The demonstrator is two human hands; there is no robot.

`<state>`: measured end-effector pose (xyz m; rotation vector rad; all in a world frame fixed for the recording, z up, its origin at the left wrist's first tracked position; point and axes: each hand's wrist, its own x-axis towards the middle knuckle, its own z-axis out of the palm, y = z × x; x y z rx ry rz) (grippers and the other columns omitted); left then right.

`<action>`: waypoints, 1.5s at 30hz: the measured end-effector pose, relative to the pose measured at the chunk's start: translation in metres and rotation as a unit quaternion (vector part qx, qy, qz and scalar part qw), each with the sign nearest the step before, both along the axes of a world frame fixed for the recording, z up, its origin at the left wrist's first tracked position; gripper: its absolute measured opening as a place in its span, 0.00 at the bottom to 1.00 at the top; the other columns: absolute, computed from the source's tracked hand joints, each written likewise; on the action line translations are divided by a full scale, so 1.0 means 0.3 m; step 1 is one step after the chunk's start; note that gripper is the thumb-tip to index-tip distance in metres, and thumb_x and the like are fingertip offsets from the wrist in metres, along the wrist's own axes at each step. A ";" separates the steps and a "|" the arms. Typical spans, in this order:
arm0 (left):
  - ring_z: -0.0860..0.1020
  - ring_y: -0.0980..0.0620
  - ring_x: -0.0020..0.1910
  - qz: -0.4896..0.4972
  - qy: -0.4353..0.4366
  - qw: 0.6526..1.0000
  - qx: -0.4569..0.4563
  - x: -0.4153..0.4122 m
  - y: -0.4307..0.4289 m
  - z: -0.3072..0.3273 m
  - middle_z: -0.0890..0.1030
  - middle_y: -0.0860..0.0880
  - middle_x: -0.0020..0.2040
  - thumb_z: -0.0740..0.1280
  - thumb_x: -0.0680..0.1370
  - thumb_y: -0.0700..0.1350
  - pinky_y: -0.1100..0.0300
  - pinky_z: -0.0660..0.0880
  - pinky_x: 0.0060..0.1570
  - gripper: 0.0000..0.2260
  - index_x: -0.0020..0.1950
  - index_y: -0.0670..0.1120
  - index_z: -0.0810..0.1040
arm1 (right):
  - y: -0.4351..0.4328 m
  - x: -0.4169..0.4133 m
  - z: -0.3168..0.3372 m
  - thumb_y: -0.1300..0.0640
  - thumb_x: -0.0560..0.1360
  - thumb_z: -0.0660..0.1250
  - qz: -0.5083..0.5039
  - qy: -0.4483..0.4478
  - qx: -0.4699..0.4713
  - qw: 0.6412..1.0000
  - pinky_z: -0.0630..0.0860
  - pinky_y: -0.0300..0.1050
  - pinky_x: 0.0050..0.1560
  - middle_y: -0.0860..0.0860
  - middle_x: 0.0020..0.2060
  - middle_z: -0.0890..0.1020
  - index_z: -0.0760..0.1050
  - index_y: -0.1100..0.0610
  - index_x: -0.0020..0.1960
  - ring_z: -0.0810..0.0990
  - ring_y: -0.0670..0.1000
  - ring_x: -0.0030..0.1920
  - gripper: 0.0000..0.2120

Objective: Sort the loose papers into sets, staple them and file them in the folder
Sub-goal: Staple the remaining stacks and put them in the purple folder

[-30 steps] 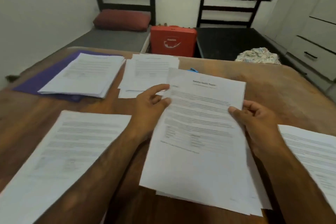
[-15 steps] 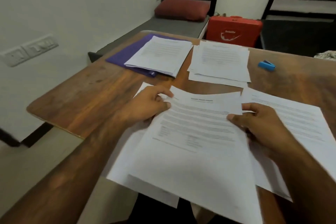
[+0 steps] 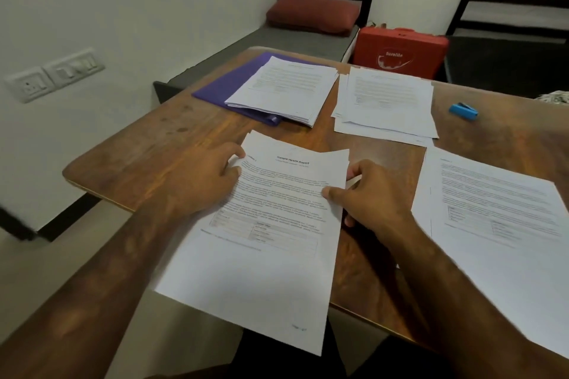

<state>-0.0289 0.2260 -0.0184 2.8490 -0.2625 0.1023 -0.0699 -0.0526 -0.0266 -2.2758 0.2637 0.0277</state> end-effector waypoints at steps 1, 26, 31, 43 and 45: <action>0.72 0.56 0.50 0.001 -0.012 1.000 0.014 0.004 -0.006 -0.001 0.80 0.55 0.55 0.60 0.85 0.55 0.56 0.70 0.57 0.14 0.70 0.57 0.72 | 0.002 0.005 -0.001 0.44 0.74 0.77 -0.006 -0.002 -0.013 1.000 0.80 0.39 0.35 0.42 0.45 0.84 0.72 0.46 0.47 0.84 0.45 0.27 0.15; 0.79 0.53 0.48 -0.028 -0.026 0.992 -0.122 -0.049 -0.467 0.099 0.81 0.54 0.49 0.67 0.80 0.55 0.55 0.78 0.51 0.08 0.50 0.53 0.82 | -0.131 -0.054 0.096 0.46 0.78 0.72 -0.048 0.005 -0.091 0.995 0.82 0.46 0.46 0.46 0.41 0.80 0.71 0.47 0.50 0.84 0.50 0.38 0.10; 0.76 0.57 0.41 -0.140 0.024 0.977 -0.157 -0.127 -0.809 0.133 0.76 0.59 0.38 0.68 0.82 0.50 0.58 0.78 0.50 0.10 0.40 0.55 0.77 | -0.342 -0.145 0.108 0.44 0.78 0.70 -0.100 -0.031 -0.140 0.985 0.80 0.43 0.40 0.46 0.37 0.83 0.74 0.46 0.49 0.84 0.46 0.31 0.08; 0.75 0.48 0.57 -0.373 0.005 0.926 -0.061 -0.428 -1.537 0.009 0.81 0.48 0.57 0.64 0.81 0.59 0.48 0.76 0.59 0.18 0.59 0.48 0.84 | -0.985 -0.618 0.068 0.46 0.75 0.72 -0.319 0.055 -0.202 0.925 0.76 0.44 0.41 0.46 0.41 0.83 0.78 0.48 0.45 0.80 0.49 0.42 0.06; 0.72 0.47 0.63 -0.393 0.002 0.919 -0.016 -0.465 -1.596 -0.027 0.77 0.47 0.65 0.63 0.80 0.64 0.49 0.71 0.65 0.25 0.69 0.49 0.77 | -1.042 -0.679 0.047 0.45 0.76 0.72 -0.349 0.051 -0.213 0.911 0.76 0.44 0.43 0.45 0.42 0.82 0.77 0.47 0.45 0.79 0.47 0.42 0.08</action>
